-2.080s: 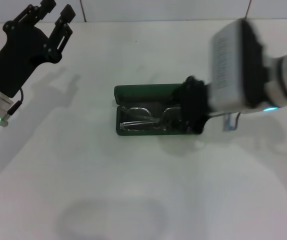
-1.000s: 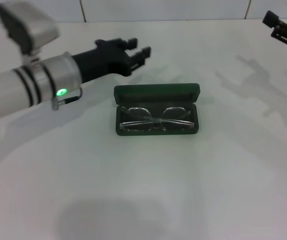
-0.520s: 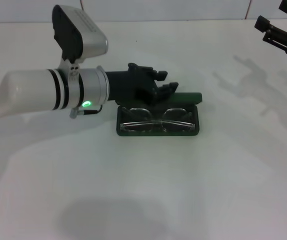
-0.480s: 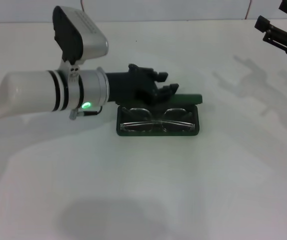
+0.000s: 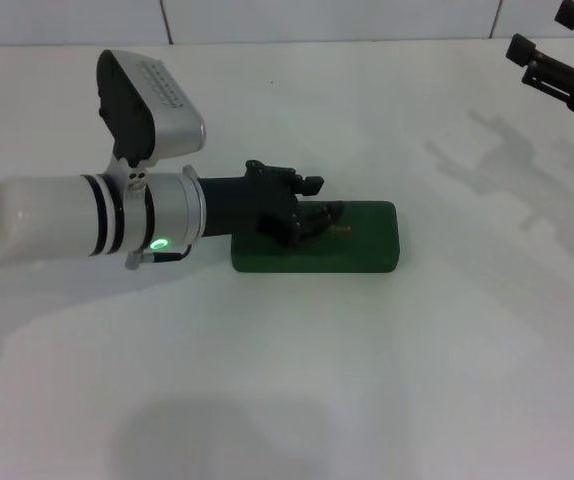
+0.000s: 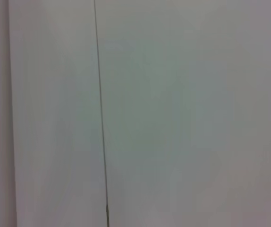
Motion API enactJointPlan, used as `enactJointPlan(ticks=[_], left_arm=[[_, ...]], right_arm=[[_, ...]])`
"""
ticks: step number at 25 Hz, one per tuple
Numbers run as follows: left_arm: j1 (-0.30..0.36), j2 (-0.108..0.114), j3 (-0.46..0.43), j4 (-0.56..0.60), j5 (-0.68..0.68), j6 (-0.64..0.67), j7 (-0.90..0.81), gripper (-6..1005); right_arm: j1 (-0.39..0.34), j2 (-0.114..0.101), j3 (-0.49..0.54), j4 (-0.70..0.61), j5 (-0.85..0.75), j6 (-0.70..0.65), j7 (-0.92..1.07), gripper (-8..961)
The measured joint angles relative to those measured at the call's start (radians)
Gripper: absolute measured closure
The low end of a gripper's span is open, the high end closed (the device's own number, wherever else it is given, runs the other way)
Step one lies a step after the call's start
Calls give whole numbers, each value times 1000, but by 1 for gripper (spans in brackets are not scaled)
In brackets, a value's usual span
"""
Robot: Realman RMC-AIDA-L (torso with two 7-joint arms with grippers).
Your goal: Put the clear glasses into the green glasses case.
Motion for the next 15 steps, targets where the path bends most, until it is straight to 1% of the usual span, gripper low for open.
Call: enactJointPlan(ticks=[5,7,9,10,12,14,15], left_arm=[[13,0,-3,7,-3,4,1,567],[31,1,-7,32,-21,24,13,566],[64,3,-8,70,-62,61,55,566],[77,3,-8,82,-82,76,75,566],[127,7,-9,123,-140,134,143,566],[157,14,-19,146,-172,188,184,566],[170,17,-40,151,-180,233,206,566]], right_arm=[[2,0,-11,-1,0,-3,2,118],[2,-1,-46,-6,1,-8,6,119],[7,-5,-119,-17,0,-13,10,119],[12,-10,-157,-21,0,-16,13,119],[23,-26,-239,-25,-1,-27,28,119],[37,-47,-309,-26,-3,-48,55,119],[47,-59,-340,-25,-10,-67,72,119]])
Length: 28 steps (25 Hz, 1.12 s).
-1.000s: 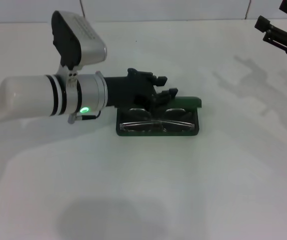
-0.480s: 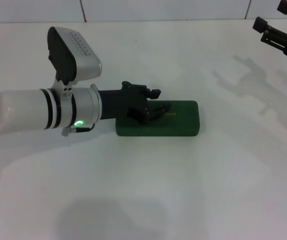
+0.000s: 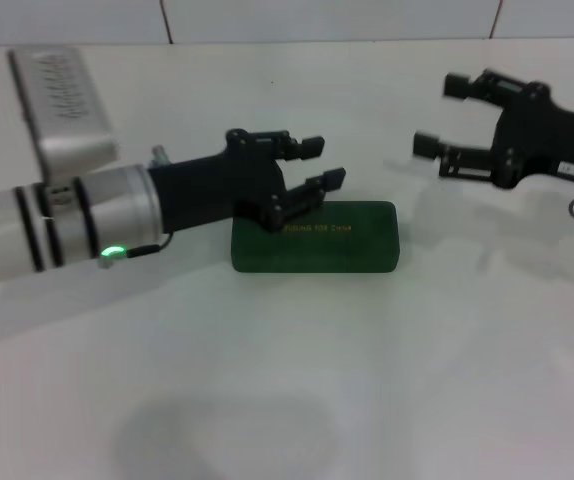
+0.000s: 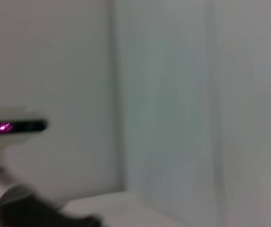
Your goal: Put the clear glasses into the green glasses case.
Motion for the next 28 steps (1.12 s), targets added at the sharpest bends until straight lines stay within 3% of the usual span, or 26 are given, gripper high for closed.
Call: enactJointPlan(ticks=[1,4,10,14,20,22,28], left_arm=[[0,0,0,0,0,0,0,566],[34,3,-125,-8,0,182,47,565],[101,17,-222,-9,5,352,85,565],[135,19,-245,-9,4,382,98,565],[134,24,-256,-51,8,383,102,564],[136,26,-256,-64,8,383,130,397],[141,22,-256,-88,8,383,184,194]], right_arm=[[7,-7,-17,1,-7,-16,10,119],[36,-19,-41,6,-68,-91,23,120],[58,-12,-45,-2,-117,-138,24,120],[68,-7,-47,-3,-121,-140,24,121],[81,7,-47,-15,-141,-128,32,118],[84,11,-48,-17,-147,-128,27,116],[80,24,-48,-30,-149,-126,-5,111]])
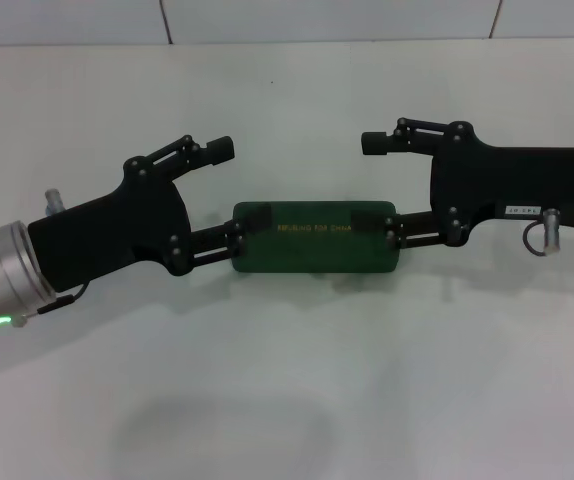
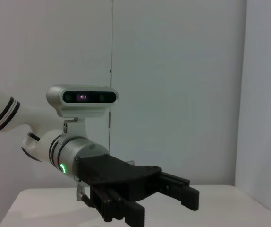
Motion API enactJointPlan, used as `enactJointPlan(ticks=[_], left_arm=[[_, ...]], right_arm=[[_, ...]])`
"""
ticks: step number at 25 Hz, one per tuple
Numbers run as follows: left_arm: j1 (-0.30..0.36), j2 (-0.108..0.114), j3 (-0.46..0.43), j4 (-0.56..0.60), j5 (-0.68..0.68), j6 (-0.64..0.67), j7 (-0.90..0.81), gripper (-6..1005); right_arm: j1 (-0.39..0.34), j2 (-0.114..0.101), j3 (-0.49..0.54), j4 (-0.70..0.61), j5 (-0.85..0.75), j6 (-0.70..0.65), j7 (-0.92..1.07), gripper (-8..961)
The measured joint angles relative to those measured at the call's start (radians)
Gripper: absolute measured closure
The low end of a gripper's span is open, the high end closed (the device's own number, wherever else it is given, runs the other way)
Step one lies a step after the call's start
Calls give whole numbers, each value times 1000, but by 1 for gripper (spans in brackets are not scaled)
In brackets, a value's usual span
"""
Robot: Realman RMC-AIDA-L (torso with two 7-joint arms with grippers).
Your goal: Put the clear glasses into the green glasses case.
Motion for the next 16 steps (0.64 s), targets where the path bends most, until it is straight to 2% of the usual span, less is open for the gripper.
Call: enactJointPlan(ticks=[6,16], left_arm=[[2,3,0,-13,0,0,9,150],[3,-3,0,-22,-2,-2,31,150]], right_arm=[[2,6,1,-1,-12,10,-9,112],[-2,14,4,-10,-25,31,-11,112]])
